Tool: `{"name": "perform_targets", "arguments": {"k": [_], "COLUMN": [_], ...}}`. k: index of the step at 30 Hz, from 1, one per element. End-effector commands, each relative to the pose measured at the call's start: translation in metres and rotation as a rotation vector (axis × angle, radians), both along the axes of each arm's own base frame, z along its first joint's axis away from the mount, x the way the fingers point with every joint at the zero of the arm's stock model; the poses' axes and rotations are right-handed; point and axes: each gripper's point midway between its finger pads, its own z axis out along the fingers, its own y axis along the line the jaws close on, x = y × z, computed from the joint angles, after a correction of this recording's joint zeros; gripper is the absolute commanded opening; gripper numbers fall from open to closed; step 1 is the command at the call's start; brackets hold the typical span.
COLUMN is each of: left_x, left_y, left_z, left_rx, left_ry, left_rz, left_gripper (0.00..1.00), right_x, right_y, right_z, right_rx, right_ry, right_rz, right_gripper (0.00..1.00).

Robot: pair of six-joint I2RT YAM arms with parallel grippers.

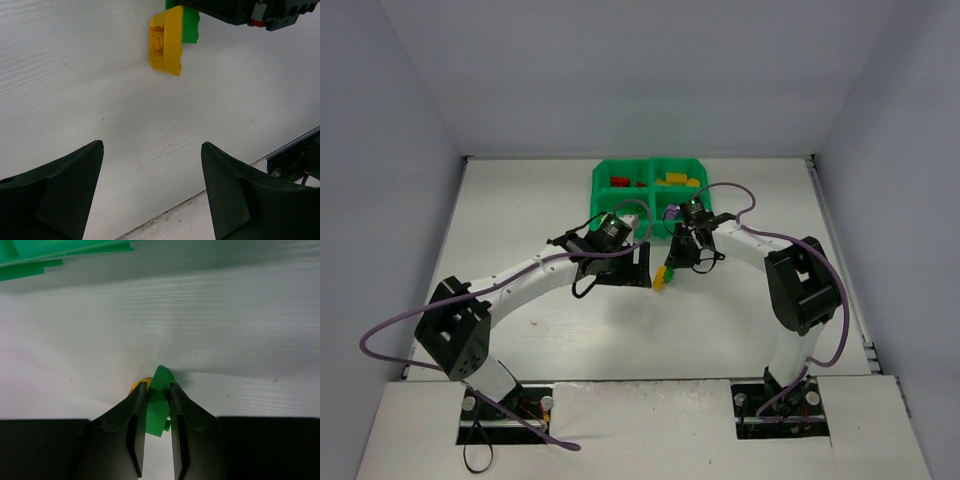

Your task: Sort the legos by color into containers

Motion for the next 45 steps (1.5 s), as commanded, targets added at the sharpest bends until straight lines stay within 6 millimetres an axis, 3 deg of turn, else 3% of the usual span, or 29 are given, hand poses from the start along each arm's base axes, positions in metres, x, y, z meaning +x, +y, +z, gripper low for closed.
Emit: {"name": "perform_targets", "arguments": {"k": [1, 4, 14, 19, 23, 30, 39, 43, 45], "left_x": [0.012, 0.011, 0.018, 0.023, 0.026, 0.034, 0.037, 0.039, 0.038], "left_y": [-0.022, -0.030, -0.035, -0.045, -0.045, -0.050, -0.059, -0.061, -0.062], "left_z": [0.022, 0.019, 0.005, 0.013, 0.019, 0.035, 0.048, 0.054, 0.053], "left_rx": [-0.033, -0.027, 0.012, -0.029, -0.073, -0.225, -0.317, -0.377, -0.385], "left_ry": [-0.069, -0.059, -0.052, -0.087, -0.121, -0.145, -0.151, -0.139, -0.134], "left_rz": [-0.035, -0.051, -0.080, -0.133, -0.159, -0.183, -0.217, -0.214, -0.218], "left_gripper": [0.72, 0.72, 0.72, 0.64, 0.63, 0.63, 0.62, 0.54, 0.44], "right_x": [0.007, 0.009, 0.015, 0.007, 0.005, 0.006, -0.001, -0.003, -0.004], "right_y": [0.003, 0.004, 0.011, 0.019, 0.018, 0.023, 0.025, 0.026, 0.026], "right_z": [0.008, 0.010, 0.035, 0.050, 0.062, 0.101, 0.118, 0.123, 0.124], "right_rx": [-0.004, 0.000, 0.053, 0.129, 0.155, 0.229, 0.292, 0.306, 0.311], "right_ry": [-0.016, -0.025, -0.125, -0.189, -0.245, -0.400, -0.476, -0.497, -0.502], "right_rz": [-0.014, -0.013, 0.063, 0.124, 0.151, 0.223, 0.270, 0.278, 0.280], "right_gripper": [0.09, 0.00, 0.00, 0.00, 0.00, 0.00, 0.00, 0.00, 0.00]}}
